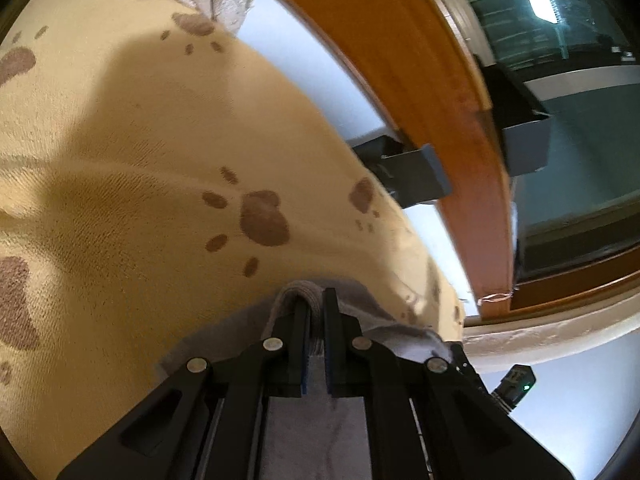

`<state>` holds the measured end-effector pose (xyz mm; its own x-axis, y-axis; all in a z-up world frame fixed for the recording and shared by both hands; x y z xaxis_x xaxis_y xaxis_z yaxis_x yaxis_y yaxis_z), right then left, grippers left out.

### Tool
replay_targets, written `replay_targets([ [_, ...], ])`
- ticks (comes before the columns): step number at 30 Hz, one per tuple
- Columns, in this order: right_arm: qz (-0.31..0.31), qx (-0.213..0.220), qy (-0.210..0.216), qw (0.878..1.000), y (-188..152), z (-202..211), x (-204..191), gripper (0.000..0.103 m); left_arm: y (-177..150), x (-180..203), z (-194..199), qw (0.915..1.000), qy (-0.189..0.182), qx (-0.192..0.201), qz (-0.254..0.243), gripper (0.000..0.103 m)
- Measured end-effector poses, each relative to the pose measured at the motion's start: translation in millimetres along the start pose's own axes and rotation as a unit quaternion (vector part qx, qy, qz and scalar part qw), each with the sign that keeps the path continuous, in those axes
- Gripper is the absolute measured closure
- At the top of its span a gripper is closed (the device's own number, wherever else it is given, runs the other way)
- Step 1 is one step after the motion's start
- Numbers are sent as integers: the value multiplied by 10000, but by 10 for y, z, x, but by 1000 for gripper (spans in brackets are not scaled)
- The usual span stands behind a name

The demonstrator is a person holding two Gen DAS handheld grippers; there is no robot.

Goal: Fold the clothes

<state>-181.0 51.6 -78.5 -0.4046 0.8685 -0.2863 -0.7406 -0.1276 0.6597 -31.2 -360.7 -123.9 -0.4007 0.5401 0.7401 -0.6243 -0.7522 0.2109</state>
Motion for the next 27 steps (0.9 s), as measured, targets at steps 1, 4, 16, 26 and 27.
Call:
replay_targets([
  [1,-8,-62,-32,10000,-7,-46,8,96,-5,-20,-30,10000,33,-27,0,97],
  [4,-372,-166,-47,9992,-34,-139,136,96,-20,-76,-101,9999,96,-103,18,97],
  [16,-458,526,-104,9975,56,288,205,20,60,-102,277,9964,525,665,-52,15],
  [26,224,416,402,9981,-213,666,-230,20,-482,306,476,9969,-115,331,-707,15],
  [27,330,371,404,9979,-299,714,-269,20,-598,384,436,9958,-151,226,-873,15],
])
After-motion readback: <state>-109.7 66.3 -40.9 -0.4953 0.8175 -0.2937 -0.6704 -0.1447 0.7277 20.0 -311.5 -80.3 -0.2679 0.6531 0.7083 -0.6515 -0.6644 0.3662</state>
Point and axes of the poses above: each gripper's, at about its wrist camera, not at the fingertips, and z roughly against the way its jaws point, x to its right, y to its top, the point moved 3 cm from there along -z, roughly the way its jaws point, and after that the axes turned 1 degree about -z, right-handed, at the moved point
